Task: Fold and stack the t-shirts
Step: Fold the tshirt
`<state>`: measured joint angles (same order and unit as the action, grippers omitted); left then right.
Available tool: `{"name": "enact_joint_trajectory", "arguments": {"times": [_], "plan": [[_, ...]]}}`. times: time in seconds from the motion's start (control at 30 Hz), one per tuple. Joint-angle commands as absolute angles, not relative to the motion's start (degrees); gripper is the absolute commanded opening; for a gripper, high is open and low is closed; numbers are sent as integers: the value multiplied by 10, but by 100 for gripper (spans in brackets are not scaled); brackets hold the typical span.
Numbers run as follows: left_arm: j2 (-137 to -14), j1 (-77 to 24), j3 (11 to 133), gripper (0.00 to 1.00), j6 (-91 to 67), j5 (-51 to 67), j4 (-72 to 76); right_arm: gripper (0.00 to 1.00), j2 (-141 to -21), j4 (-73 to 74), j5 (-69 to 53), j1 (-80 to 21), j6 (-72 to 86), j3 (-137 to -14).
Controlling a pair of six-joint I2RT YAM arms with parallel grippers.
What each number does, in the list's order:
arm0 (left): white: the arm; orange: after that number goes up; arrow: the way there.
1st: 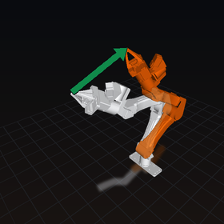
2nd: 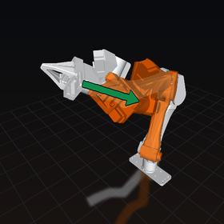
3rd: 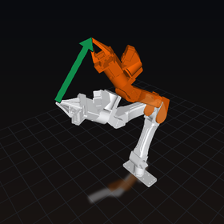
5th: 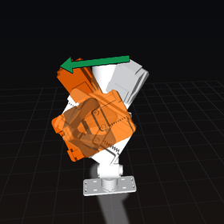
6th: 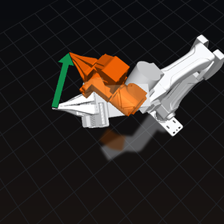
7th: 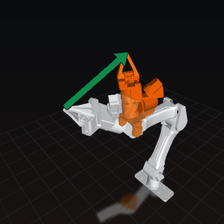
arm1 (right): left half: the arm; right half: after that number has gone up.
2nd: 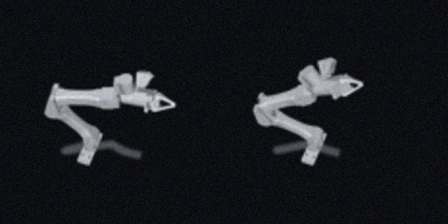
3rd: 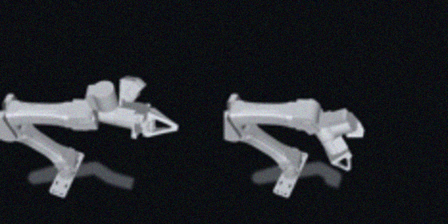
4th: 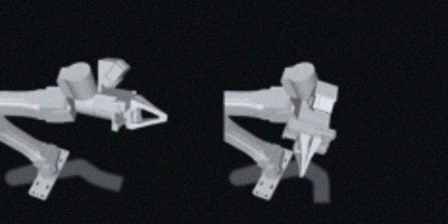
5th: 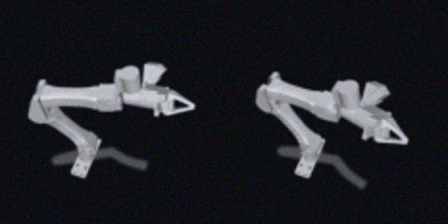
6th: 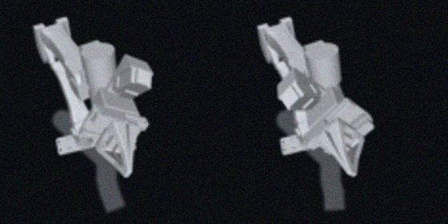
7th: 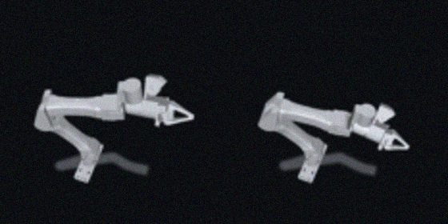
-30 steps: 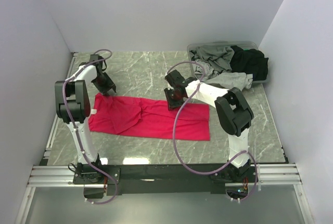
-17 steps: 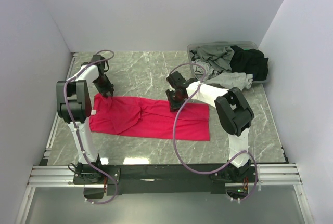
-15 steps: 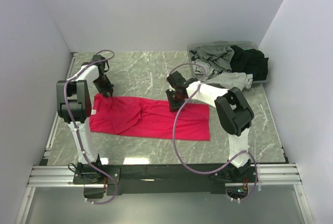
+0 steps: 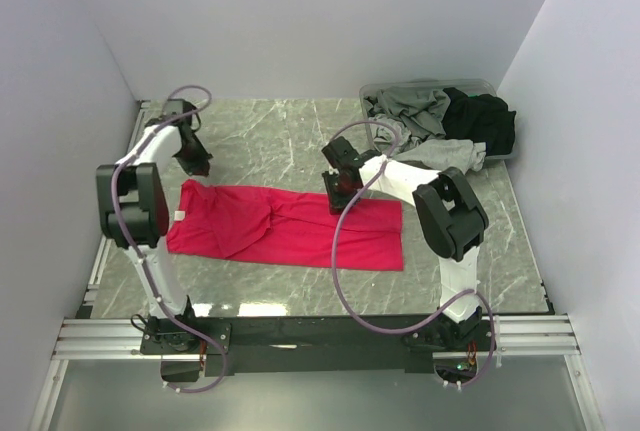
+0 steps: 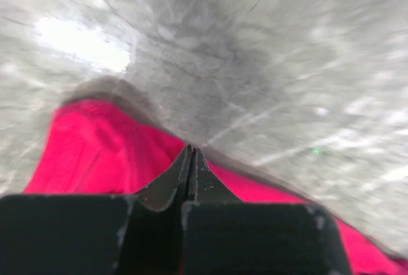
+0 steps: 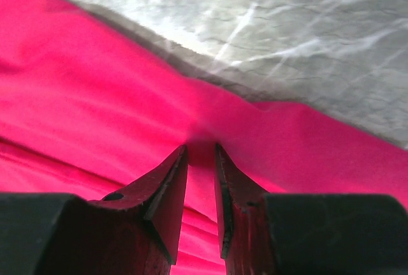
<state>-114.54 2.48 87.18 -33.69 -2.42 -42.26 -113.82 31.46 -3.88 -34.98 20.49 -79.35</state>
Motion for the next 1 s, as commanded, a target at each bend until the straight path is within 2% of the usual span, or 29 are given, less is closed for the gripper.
{"name": "enact_joint_trajectory", "arguments": {"times": [0.0, 0.17, 0.33, 0.37, 0.5, 0.6, 0.97], "plan": [[-1061, 53, 860, 0, -366, -4, -367, 31, -1149, 326, -16, -338, 218, -790], [-1034, 97, 817, 0, -379, 38, -350, 31, -1157, 333, -13, -331, 220, -793], [-1049, 84, 820, 1, -369, 47, -357, 31, -1162, 334, -18, -331, 218, -796], [-1055, 79, 823, 2, -367, 47, -360, 31, -1163, 334, -20, -330, 218, -798], [-1070, 59, 828, 20, -355, 32, -370, 31, -1166, 332, -25, -331, 219, -798], [-1086, 46, 836, 28, -343, 22, -382, 31, -1165, 331, -24, -331, 218, -796], [-1121, 16, 853, 40, -318, -41, -442, 31, -1165, 330, -23, -330, 222, -791]]}}
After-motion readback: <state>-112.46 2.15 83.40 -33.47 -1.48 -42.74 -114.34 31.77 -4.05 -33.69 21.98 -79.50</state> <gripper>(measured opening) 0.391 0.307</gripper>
